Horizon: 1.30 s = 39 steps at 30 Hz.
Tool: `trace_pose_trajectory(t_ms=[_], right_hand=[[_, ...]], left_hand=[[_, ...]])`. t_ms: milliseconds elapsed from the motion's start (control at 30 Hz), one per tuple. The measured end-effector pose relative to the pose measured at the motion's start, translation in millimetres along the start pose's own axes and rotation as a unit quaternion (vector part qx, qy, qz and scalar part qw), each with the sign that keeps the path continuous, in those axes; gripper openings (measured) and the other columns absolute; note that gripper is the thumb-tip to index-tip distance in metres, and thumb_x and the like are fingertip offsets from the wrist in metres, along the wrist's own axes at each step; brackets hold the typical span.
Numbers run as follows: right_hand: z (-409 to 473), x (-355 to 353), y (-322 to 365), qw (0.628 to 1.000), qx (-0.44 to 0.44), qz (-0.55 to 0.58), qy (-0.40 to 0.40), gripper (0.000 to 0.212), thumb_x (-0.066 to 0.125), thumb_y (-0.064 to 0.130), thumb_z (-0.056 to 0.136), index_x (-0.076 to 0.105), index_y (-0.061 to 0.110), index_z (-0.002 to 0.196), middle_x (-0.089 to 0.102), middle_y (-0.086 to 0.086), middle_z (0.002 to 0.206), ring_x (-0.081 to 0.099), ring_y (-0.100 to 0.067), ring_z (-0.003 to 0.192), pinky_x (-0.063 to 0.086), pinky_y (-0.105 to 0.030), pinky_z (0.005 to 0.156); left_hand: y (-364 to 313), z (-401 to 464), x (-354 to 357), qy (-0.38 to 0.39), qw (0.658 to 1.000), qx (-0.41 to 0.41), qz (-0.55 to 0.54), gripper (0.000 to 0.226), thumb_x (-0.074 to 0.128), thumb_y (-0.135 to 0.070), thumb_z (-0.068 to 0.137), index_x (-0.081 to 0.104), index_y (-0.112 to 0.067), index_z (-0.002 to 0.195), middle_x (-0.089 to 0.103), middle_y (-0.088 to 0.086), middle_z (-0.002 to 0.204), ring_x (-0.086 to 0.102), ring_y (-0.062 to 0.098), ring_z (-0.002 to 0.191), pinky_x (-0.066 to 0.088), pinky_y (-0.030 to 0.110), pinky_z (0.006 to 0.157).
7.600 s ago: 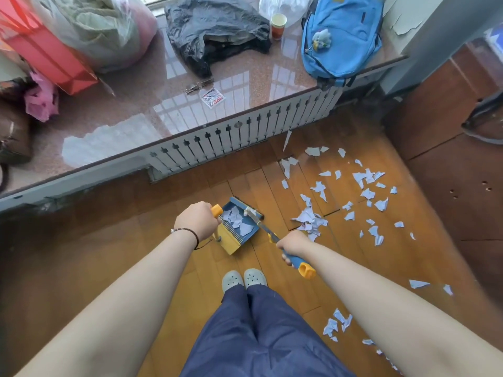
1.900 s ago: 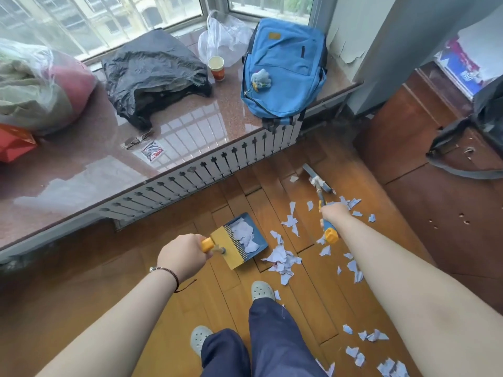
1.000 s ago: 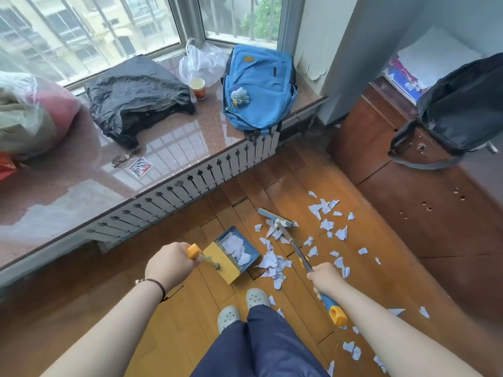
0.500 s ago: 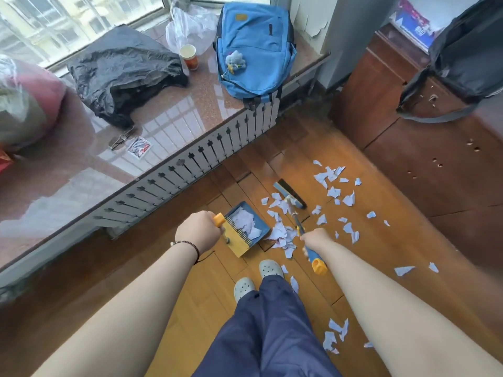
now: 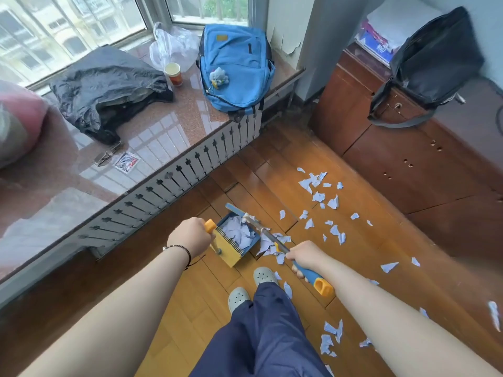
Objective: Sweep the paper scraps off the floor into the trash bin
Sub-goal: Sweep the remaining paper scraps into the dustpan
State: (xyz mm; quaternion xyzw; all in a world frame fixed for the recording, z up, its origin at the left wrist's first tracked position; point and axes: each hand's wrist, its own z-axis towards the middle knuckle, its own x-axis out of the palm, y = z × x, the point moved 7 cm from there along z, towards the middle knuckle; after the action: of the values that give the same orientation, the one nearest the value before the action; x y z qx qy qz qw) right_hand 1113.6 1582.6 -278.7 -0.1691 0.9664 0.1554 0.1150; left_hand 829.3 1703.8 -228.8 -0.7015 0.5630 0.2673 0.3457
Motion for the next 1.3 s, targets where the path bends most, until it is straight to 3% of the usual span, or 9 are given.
trace_pose_trajectory(t_ms=[133,300,400,533,700,800,1033,1167,1300], right_hand=[[-2.7,-15.6,6.3,0.999,0.013,0.024,-0.033,0.032,0.055,0.008,0.093,0.056,-0.006,0.121,0.055,-0.018,0.074,0.047,-0.023,0.049,0.041,-0.023,0.044],[26.5,-34.3,7.5,0.995,0.017,0.046,-0.09,0.022,0.055,0.008,0.094,0.056,-0.007,0.109,0.061,-0.02,0.077,0.055,-0.026,0.055,0.047,-0.034,0.056],[54.2,-33.5,-5.1,0.994,0.034,0.04,-0.097,0.029,0.054,0.009,0.095,0.051,-0.006,0.119,0.064,-0.025,0.099,0.057,-0.03,0.071,0.051,-0.038,0.065],[64.7,-9.0,-26.0,0.995,0.073,0.033,-0.065,0.031,0.053,0.011,0.096,0.052,-0.008,0.122,0.059,-0.02,0.091,0.05,-0.025,0.072,0.043,-0.032,0.063],[29.7,32.6,-26.3,0.993,0.085,0.08,0.001,0.015,0.055,0.009,0.094,0.055,-0.001,0.105,0.055,-0.015,0.063,0.049,-0.022,0.044,0.043,-0.026,0.044],[8.2,38.9,-21.0,0.99,0.077,0.116,0.039,0.009,0.051,0.01,0.097,0.054,0.002,0.098,0.048,-0.011,0.061,0.041,-0.018,0.035,0.037,-0.02,0.039],[-21.4,4.5,-5.0,0.993,0.043,0.102,0.038,0.015,0.051,0.016,0.097,0.057,0.003,0.103,0.052,-0.01,0.063,0.043,-0.016,0.036,0.037,-0.02,0.037],[-17.4,-0.4,0.4,0.996,0.022,0.085,0.005,0.027,0.051,0.012,0.096,0.053,0.003,0.121,0.053,-0.015,0.064,0.044,-0.019,0.037,0.039,-0.021,0.038],[16.0,6.7,-0.9,0.998,0.018,0.044,-0.042,0.034,0.052,0.01,0.094,0.052,-0.004,0.125,0.052,-0.017,0.079,0.043,-0.021,0.055,0.037,-0.031,0.053]], left_hand=[[14.9,-7.2,0.1,0.0,1.0,0.011,0.009,0.025,0.063,-0.044,0.094,0.061,-0.024,0.078,0.067,-0.003,0.072,0.067,0.016,0.066,0.063,0.036,0.068],[20.0,-13.3,1.6,0.009,0.997,0.038,0.065,0.022,0.06,-0.042,0.096,0.061,-0.026,0.08,0.066,-0.006,0.072,0.065,0.012,0.064,0.055,0.027,0.058],[17.8,-15.5,7.4,0.02,0.994,0.049,0.096,0.02,0.061,-0.043,0.095,0.061,-0.026,0.083,0.065,-0.007,0.075,0.064,0.011,0.067,0.057,0.029,0.062],[13.9,-15.3,14.0,0.022,0.992,0.059,0.106,0.02,0.062,-0.042,0.095,0.061,-0.025,0.086,0.064,-0.007,0.077,0.065,0.014,0.071,0.058,0.03,0.065],[10.8,-10.4,14.5,0.019,0.992,0.061,0.105,0.02,0.061,-0.043,0.095,0.063,-0.024,0.089,0.065,-0.006,0.079,0.066,0.014,0.073,0.059,0.032,0.068],[9.8,-6.5,12.6,0.017,0.993,0.064,0.101,0.02,0.06,-0.042,0.095,0.062,-0.024,0.086,0.066,-0.005,0.078,0.065,0.013,0.071,0.058,0.03,0.065],[15.3,-7.3,10.2,0.018,0.992,0.064,0.107,0.021,0.061,-0.043,0.095,0.06,-0.025,0.086,0.065,-0.006,0.077,0.065,0.013,0.07,0.058,0.031,0.068],[20.3,-11.1,10.0,0.019,0.992,0.064,0.107,0.022,0.062,-0.044,0.095,0.059,-0.024,0.086,0.064,-0.006,0.077,0.064,0.012,0.069,0.057,0.029,0.066],[25.4,-16.3,13.1,0.019,0.993,0.057,0.103,0.021,0.061,-0.043,0.095,0.063,-0.023,0.09,0.066,-0.005,0.079,0.066,0.014,0.073,0.06,0.032,0.069]])
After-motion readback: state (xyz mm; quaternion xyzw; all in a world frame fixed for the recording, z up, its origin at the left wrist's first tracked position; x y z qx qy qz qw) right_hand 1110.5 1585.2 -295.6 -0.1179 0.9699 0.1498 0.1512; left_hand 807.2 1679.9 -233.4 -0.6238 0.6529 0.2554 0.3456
